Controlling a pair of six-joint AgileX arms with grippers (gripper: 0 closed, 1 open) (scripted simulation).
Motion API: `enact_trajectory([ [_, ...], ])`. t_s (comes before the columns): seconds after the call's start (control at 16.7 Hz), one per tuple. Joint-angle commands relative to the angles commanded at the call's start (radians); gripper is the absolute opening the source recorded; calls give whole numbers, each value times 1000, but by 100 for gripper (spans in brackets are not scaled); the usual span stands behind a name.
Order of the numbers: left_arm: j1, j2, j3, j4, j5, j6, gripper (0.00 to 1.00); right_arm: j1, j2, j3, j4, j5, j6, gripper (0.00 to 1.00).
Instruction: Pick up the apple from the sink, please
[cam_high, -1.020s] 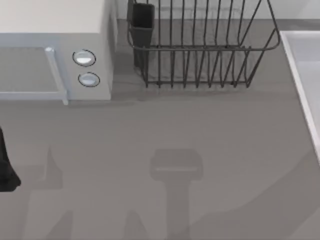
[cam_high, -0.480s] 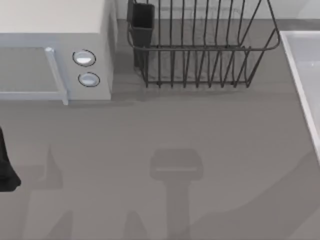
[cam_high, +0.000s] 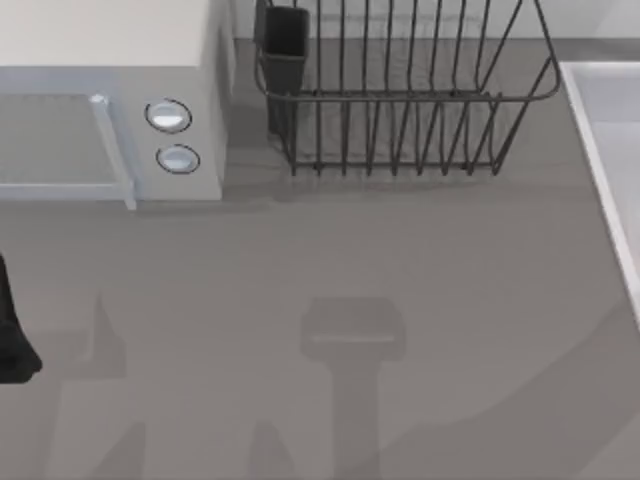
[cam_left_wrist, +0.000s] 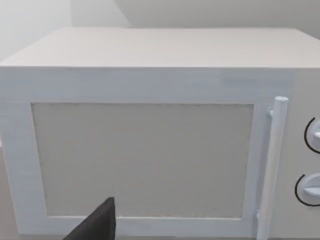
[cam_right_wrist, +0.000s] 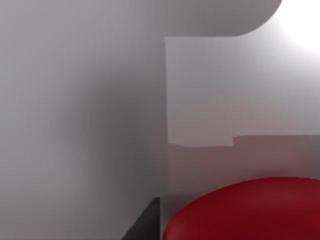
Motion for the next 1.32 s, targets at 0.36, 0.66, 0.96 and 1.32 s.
enact_trajectory([
  [0.36, 0, 0, 0, 0, 0, 0, 100, 1, -76, 19, -47, -17, 10, 0],
  [0.66, 0, 0, 0, 0, 0, 0, 100, -2, -106, 112, -161, -18, 7, 0],
  [0.96, 0, 0, 0, 0, 0, 0, 100, -6, -202, 337, -517, -19, 1, 0],
  [1.32, 0, 0, 0, 0, 0, 0, 100, -6, -352, 579, -905, -20, -1, 0],
])
